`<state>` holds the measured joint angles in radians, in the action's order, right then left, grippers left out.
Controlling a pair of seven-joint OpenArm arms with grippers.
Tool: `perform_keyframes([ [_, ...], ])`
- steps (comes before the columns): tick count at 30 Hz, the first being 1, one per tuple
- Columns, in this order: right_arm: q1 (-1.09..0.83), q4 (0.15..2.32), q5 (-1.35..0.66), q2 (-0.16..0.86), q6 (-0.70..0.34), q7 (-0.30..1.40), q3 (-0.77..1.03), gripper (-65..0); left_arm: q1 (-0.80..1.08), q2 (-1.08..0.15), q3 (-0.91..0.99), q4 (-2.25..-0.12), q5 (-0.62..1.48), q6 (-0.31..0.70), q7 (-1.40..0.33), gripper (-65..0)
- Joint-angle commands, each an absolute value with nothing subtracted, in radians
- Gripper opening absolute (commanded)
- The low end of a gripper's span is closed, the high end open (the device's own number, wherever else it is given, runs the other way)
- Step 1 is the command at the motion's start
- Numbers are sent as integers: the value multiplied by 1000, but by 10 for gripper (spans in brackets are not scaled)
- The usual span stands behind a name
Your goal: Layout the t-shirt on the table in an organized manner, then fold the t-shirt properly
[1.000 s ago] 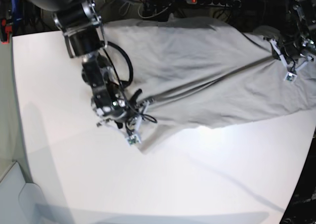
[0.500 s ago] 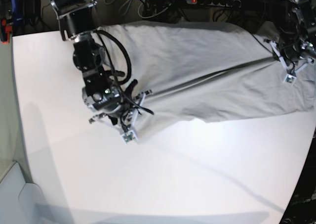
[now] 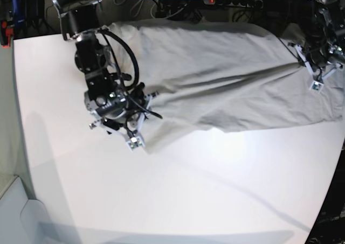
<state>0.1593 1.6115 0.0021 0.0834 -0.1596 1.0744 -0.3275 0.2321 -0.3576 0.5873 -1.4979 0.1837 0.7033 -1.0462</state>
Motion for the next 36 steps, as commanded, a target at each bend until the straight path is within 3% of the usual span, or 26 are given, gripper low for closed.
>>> perform_keyframes([
  [1, 182, 1652, -1, 81, -156, 1055, -323, -314, 232, -371, 590, -1503, 171, 698, -1056, -647],
  [8, 252, 1690, -5, 87, -157, 1053, -328, -306, 232, -371, 590, -1503, 173, 698, -1056, -647],
  [16, 449, 1307, -5, 31, -298, 937, -320, -305, 232, -369, 590, -1503, 173, 698, -1053, -647],
  [25, 561, 980, -5, 18, -303, 773, -318, -303, 234, -369, 590, -1503, 173, 698, -1053, -647],
  [32, 587, 891, -5, 21, -303, 717, -318, -308, 234, -367, 590, -1503, 173, 698, -1053, -647],
  [36, 567, 889, -5, 22, -305, 717, -318, -381, 234, -367, 590, -1503, 173, 698, -1052, -647],
])
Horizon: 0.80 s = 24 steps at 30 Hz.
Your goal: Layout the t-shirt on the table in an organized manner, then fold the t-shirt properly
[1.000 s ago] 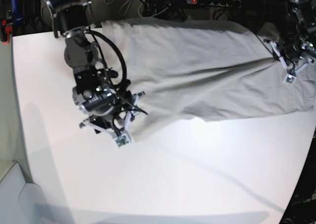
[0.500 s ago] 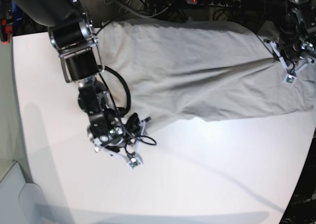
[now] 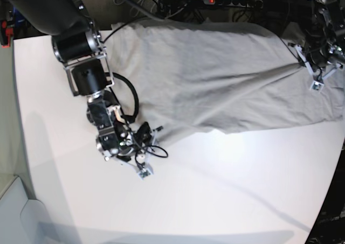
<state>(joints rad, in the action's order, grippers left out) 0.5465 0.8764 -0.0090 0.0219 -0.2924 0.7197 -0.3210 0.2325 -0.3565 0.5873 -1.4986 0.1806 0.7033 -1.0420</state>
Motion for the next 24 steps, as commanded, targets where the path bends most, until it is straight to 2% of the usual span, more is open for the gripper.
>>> perform_keyframes([
  [1, 562, 889, -5, 22, -305, 717, -318, -415, 232, -367, 590, -1503, 173, 698, -1052, -647],
  [3, 558, 889, -5, 22, -305, 722, -318, -502, 232, -367, 590, -1503, 173, 698, -1052, -647],
  [5, 556, 889, -5, 22, -305, 727, -318, -619, 232, -367, 590, -1503, 173, 698, -1052, -647],
  [6, 556, 889, -5, 22, -305, 728, -318, -650, 232, -367, 590, -1503, 173, 698, -1052, -647],
  [10, 562, 929, -5, 21, -305, 794, -318, -650, 236, -369, 590, -1503, 219, 698, -1052, -647],
  [19, 415, 1549, -1, 21, -305, 980, -320, -650, 239, -371, 590, -1503, 269, 698, -1050, -647],
  [24, 282, 1753, -1, 22, -305, 1058, -326, -650, 234, -371, 590, -1503, 269, 698, -1050, -647],
])
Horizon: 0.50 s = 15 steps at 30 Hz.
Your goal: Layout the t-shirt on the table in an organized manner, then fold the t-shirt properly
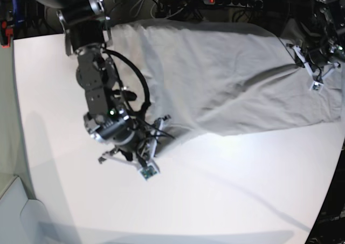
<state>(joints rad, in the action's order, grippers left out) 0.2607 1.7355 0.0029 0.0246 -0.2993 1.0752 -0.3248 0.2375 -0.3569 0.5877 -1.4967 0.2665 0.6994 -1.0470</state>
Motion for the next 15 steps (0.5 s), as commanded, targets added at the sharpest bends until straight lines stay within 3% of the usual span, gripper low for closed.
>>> perform_keyframes([
  [1, 246, 1776, -1, 22, -305, 1059, -328, -650, 234, -371, 590, -1503, 269, 698, -1050, -647],
  [7, 82, 1810, -1, 45, -305, 1056, -331, -650, 231, -371, 590, -1503, 269, 698, -1050, -647],
  [15, 58, 1710, -1, 117, -305, 1056, -344, -650, 231, -371, 588, -1503, 269, 698, -1050, -647],
])
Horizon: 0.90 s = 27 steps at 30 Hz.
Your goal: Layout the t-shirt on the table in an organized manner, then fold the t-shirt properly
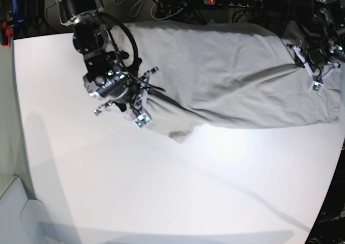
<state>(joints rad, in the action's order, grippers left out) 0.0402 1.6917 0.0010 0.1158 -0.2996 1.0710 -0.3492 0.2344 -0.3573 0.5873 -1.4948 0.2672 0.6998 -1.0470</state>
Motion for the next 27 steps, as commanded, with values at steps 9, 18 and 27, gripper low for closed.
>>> perform_keyframes([
  [9, 53, 1692, -1, 133, -305, 1063, -344, -574, 231, -369, 588, -1503, 269, 698, -1050, -647],
  [18, 56, 1790, 1, 173, -305, 1063, -341, -286, 231, -369, 588, -1503, 271, 698, -1050, -647],
  [27, 105, 1819, -2, 170, -305, 1061, -274, -356, 231, -367, 588, -1503, 271, 698, -1050, -647],
])
